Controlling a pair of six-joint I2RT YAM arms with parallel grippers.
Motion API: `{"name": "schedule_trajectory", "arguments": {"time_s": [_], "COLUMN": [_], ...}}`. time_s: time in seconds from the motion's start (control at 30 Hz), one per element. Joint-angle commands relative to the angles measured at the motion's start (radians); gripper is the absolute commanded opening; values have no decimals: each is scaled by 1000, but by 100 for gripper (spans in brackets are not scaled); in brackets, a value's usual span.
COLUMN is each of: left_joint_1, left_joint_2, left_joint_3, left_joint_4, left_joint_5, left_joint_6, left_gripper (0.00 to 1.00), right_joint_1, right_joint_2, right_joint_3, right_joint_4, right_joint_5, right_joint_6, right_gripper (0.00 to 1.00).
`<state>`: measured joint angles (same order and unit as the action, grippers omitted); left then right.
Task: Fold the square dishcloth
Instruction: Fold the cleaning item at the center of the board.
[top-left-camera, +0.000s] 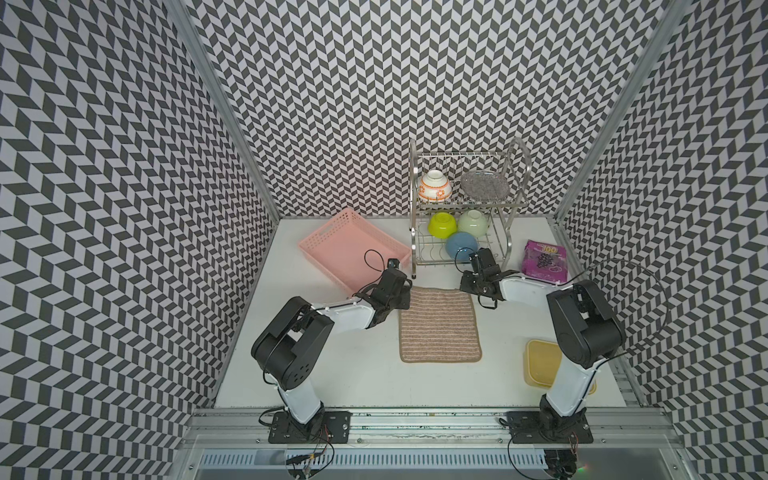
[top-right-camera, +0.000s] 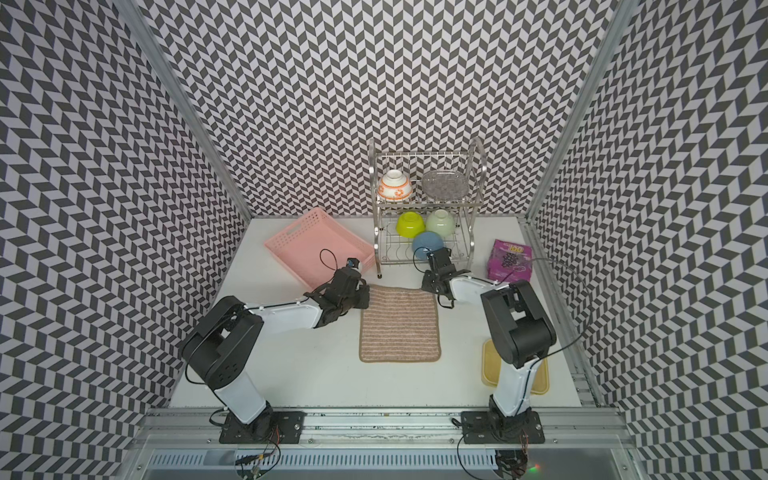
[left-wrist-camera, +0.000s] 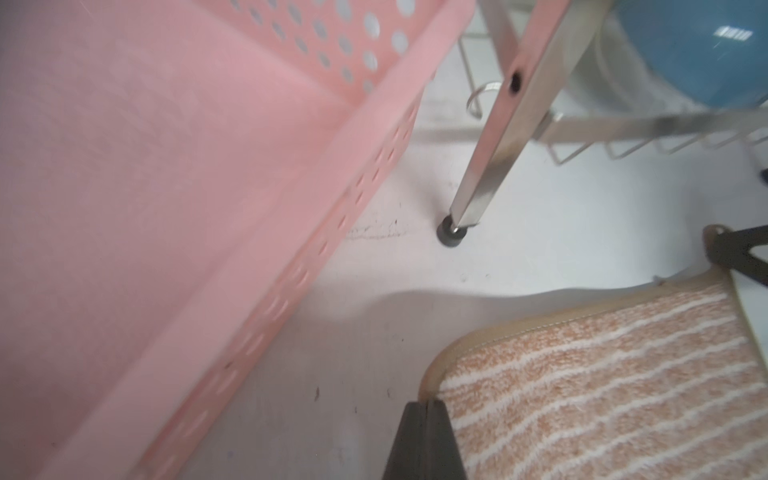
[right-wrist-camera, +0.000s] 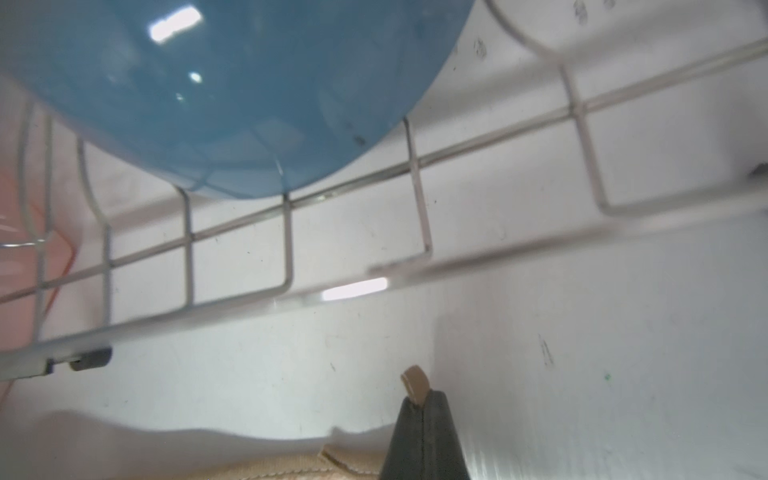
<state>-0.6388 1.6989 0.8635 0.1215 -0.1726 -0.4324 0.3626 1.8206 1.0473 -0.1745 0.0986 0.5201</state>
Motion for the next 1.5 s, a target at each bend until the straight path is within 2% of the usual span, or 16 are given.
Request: {"name": "schedule_trajectory", "arguments": {"time_s": [0.0, 0.37, 0.83, 1.1, 1.27, 1.47], "left_joint_1": [5, 4, -16, -85, -135, -169], "left_joint_2": [-49, -205, -347, -442, -500, -539], "left_joint_3": [-30, -215, -428, -544, -605, -677], "left_joint_4": [118, 309, 463, 482, 466, 498], "left_joint_5": [-14, 26, 104, 97, 43, 31], "left_joint_6": [20, 20, 9, -16, -53, -97], "left_gripper": [0, 0, 0, 0, 0, 0], "right_joint_1": [-7, -7, -7, 4, 17, 39], "right_joint_2": [-65, -226, -529, -672, -728, -781], "right_joint_3": [3, -108, -386, -546, -598, -639], "right_joint_4": [34, 91, 133, 160, 142, 120], "right_joint_5": [15, -49, -157, -285, -303, -318], "right_joint_6": [-12, 11, 54, 113, 125, 135], "right_gripper": [0, 0, 0, 0, 0, 0]}}
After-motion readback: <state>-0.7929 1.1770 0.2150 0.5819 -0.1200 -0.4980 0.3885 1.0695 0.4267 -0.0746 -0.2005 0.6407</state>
